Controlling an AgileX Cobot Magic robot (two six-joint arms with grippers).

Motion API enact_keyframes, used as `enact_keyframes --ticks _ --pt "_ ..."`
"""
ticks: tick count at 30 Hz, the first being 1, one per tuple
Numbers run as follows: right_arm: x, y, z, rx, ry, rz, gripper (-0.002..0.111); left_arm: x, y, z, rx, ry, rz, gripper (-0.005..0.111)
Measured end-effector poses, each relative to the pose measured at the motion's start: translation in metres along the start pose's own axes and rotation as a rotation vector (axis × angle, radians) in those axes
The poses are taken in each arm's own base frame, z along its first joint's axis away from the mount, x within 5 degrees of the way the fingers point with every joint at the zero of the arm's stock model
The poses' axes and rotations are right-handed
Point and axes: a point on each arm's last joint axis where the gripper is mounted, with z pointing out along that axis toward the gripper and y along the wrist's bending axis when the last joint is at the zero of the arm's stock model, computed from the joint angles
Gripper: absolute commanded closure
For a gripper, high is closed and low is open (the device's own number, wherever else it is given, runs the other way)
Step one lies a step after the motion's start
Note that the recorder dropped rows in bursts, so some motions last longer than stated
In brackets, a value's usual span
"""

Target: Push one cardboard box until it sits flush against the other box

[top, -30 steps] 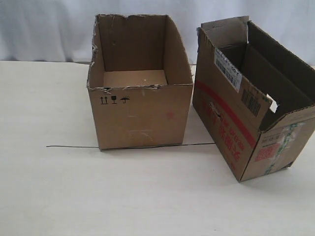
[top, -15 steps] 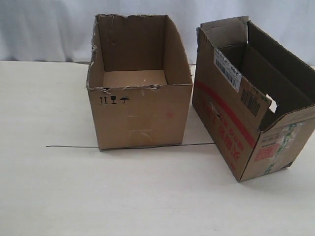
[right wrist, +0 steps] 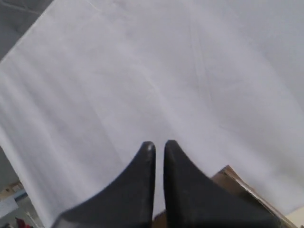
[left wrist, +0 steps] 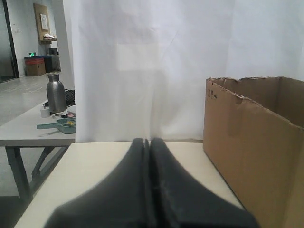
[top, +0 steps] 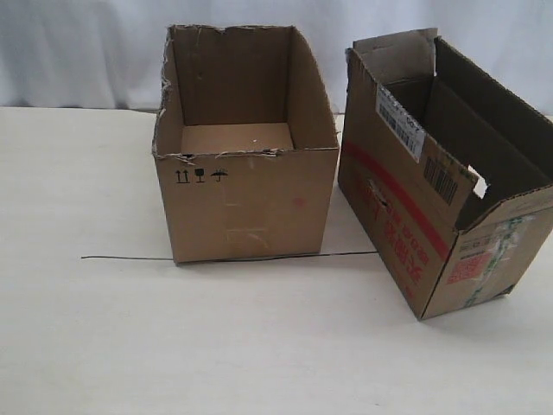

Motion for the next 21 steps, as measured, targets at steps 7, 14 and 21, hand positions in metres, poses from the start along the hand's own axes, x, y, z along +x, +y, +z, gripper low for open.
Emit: enact_keyframes --ticks 7,14,21 --pt "0.007 0.006 0.049 0.062 0.227 -0.22 0.103 0.0 0.0 0.0 0.0 0.0 0.0 0.107" --pt "0.03 0.009 0.081 0.005 0.538 -0.402 0.103 0.0 0.0 0.0 0.0 0.0 0.0 0.107" --pt "0.044 -0.009 0.076 0.126 0.747 -0.522 0.103 0.0 0.0 0.0 0.0 0.0 0.0 0.107"
